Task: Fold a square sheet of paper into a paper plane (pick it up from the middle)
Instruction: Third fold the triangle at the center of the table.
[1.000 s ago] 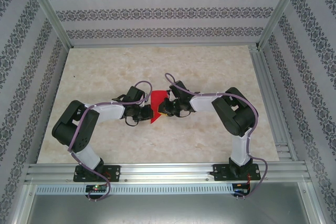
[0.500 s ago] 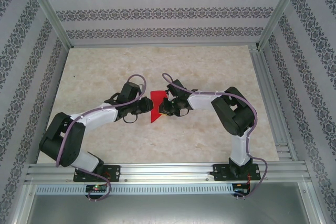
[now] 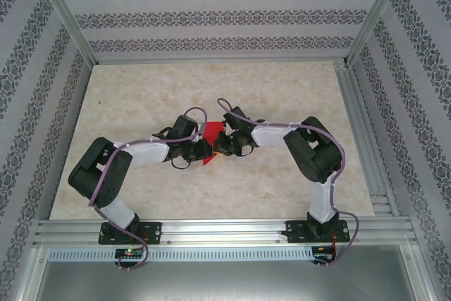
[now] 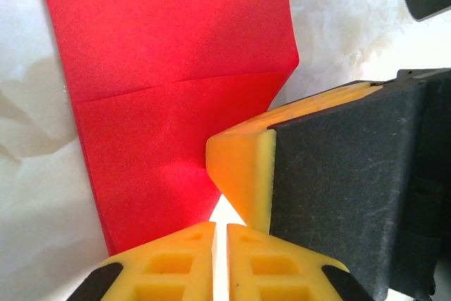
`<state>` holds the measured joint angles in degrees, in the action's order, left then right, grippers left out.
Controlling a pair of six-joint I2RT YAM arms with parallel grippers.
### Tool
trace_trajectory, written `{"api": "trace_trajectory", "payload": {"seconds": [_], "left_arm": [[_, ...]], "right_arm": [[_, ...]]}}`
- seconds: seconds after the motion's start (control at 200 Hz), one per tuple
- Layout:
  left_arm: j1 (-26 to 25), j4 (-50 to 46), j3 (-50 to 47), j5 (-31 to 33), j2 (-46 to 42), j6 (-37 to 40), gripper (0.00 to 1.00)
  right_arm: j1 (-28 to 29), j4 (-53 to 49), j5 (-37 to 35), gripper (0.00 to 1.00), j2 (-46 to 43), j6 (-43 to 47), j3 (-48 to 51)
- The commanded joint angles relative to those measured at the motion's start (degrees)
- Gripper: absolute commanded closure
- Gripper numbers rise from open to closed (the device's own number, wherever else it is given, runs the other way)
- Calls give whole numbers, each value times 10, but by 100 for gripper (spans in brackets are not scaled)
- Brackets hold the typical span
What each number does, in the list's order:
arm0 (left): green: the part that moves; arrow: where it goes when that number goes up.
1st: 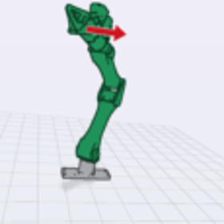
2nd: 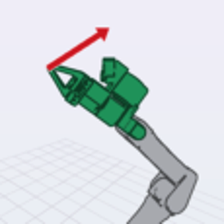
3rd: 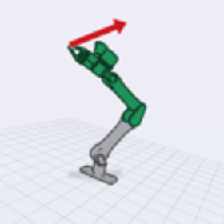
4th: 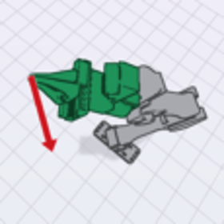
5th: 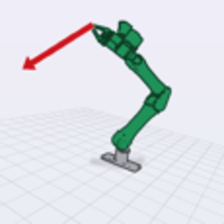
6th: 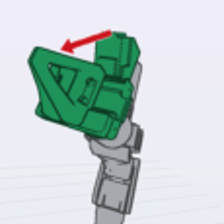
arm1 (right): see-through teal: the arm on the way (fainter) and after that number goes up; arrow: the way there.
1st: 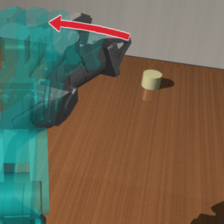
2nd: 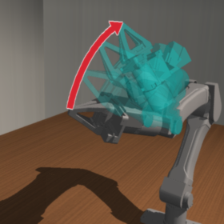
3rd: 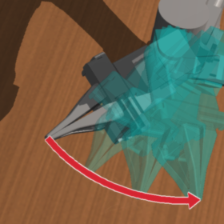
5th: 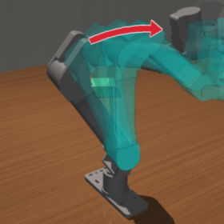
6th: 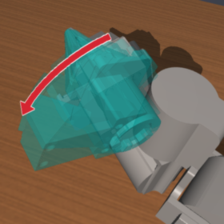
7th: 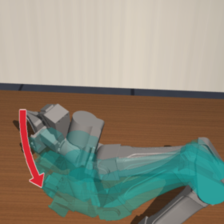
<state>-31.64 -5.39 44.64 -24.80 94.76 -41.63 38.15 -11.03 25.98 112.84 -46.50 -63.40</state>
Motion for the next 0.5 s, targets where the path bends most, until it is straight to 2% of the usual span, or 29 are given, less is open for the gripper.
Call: {"api": "trace_trajectory", "payload": {"seconds": [0.0, 0.23, 0.495], "left_arm": [[-7, -25, 15, -13, 20, 15, 87], [-7, -67, 18, 6, 25, 22, 87], [-7, -56, 0, 7, 10, 16, 87]], "right_arm": [[2, -58, -54, 89, 35, 5, 4], [0, -64, -58, 89, 38, 5, 3], [-1, -58, -56, 90, 40, 0, 8]]}}
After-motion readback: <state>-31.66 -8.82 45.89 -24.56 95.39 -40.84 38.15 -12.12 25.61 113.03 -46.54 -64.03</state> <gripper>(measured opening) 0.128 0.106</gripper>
